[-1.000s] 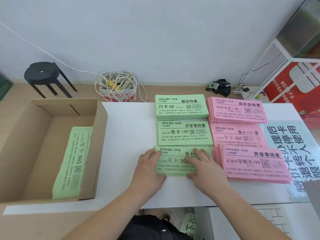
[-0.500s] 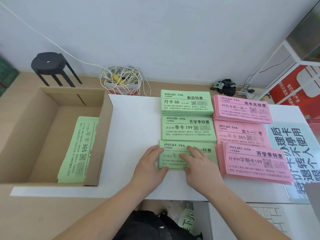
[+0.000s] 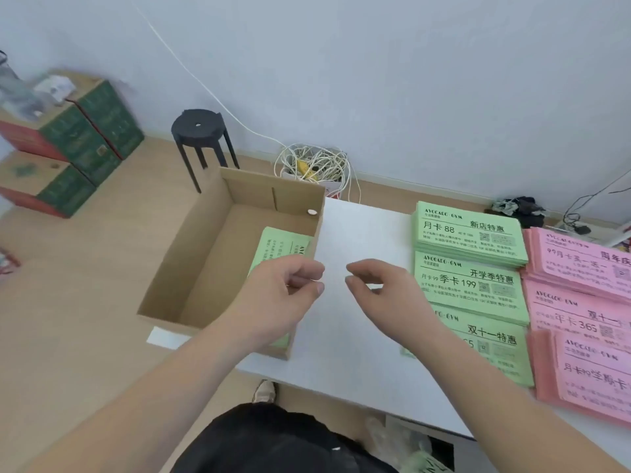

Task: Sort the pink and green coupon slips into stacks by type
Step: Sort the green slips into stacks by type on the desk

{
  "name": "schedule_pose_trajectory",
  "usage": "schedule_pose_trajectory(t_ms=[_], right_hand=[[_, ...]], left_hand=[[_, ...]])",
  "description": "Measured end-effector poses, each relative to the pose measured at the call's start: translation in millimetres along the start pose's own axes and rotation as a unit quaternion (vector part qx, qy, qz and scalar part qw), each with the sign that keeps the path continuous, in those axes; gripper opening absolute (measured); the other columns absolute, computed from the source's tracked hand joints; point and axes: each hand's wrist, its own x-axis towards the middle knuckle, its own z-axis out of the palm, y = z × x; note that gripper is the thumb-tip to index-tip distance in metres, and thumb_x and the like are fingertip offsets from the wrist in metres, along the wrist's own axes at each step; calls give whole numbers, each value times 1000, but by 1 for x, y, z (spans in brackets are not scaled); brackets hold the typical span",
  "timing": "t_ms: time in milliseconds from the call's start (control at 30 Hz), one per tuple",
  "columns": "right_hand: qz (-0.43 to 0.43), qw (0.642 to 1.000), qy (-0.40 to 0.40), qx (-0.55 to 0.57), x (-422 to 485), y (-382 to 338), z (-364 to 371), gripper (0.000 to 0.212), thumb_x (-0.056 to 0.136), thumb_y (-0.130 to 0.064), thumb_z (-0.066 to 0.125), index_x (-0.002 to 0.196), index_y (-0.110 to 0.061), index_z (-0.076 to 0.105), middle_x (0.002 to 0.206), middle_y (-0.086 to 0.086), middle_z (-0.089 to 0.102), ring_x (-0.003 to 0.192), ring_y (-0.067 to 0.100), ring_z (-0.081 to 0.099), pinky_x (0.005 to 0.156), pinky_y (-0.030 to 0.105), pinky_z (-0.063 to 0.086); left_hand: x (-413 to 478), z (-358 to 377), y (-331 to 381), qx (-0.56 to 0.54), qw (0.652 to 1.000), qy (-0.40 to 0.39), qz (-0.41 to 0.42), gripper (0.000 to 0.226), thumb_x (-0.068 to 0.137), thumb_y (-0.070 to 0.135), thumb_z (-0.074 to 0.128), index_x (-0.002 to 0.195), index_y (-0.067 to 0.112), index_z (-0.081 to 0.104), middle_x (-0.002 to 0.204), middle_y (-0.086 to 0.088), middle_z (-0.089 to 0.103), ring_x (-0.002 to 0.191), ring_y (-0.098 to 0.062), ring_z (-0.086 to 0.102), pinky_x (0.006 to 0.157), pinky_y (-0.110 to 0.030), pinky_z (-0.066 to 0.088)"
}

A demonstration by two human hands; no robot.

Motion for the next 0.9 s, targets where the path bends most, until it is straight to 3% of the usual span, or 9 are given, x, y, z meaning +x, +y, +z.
schedule_pose_trajectory(t_ms=[67,133,233,333,433,567,733,800,900], right_hand=[[-42,999,12,-3,16,-16,21,22,96,-26,67,117,-30,72,117,-25,64,114,-1,60,99,27,50],[-81,996,22,-27,37,-27,41,24,95,-25,68,118,-30,72,132,-18,59,124,0,54,106,31,46],[-86,992,57,-77,62,-39,64,28,95,-26,68,122,-28,69,139,-14,49,130,1,45,104,32,47],[-83,974,120,-171,81,-48,81,37,94,-25,67,131,-27,63,158,-3,37,149,14,28,104,31,40],[-8,982,112,-150,87,-53,90,46,98,-31,62,143,-32,53,164,-10,29,151,10,24,105,32,41],[54,986,121,-100,84,-50,95,43,100,-29,56,141,-43,51,161,-19,30,147,3,27,104,33,43],[59,987,130,-69,87,-50,103,39,101,-26,54,135,-44,55,155,-22,37,143,1,35,101,33,45],[59,988,135,-56,86,-48,104,39,100,-26,55,133,-45,56,153,-23,39,142,-1,36,103,34,45],[63,988,140,-9,85,-46,103,37,100,-28,55,128,-52,54,149,-26,43,138,-3,40,105,39,46]], left_hand=[[19,-31,-22,44,999,5,-2,20,95,13,68,108,28,74,99,16,73,86,7,67,74,-8,49],[48,-59,-42,114,993,-11,-5,26,97,14,63,120,25,70,111,15,71,98,4,66,91,-19,53],[94,-84,-56,257,964,-74,11,38,98,17,60,136,21,60,131,5,63,119,-14,60,106,-33,47],[139,-87,-57,375,908,-157,98,44,94,18,63,137,17,55,132,0,56,126,-23,52,106,-36,44],[167,-81,-63,431,865,-233,106,48,91,21,65,137,15,52,130,-4,56,126,-28,52,104,-41,46],[174,-86,-71,427,861,-240,134,44,90,20,65,133,19,55,121,0,57,115,-25,56,96,-41,50],[155,-107,-72,382,875,-238,179,39,92,16,63,129,27,62,105,9,45,106,-19,44,94,-38,47],[139,-117,-68,311,893,-287,156,30,90,12,64,112,32,69,105,16,49,105,-9,52,92,-28,46],[112,-136,-69,265,883,-365,130,37,85,3,62,102,34,72,112,24,54,108,7,52,91,-8,37]])
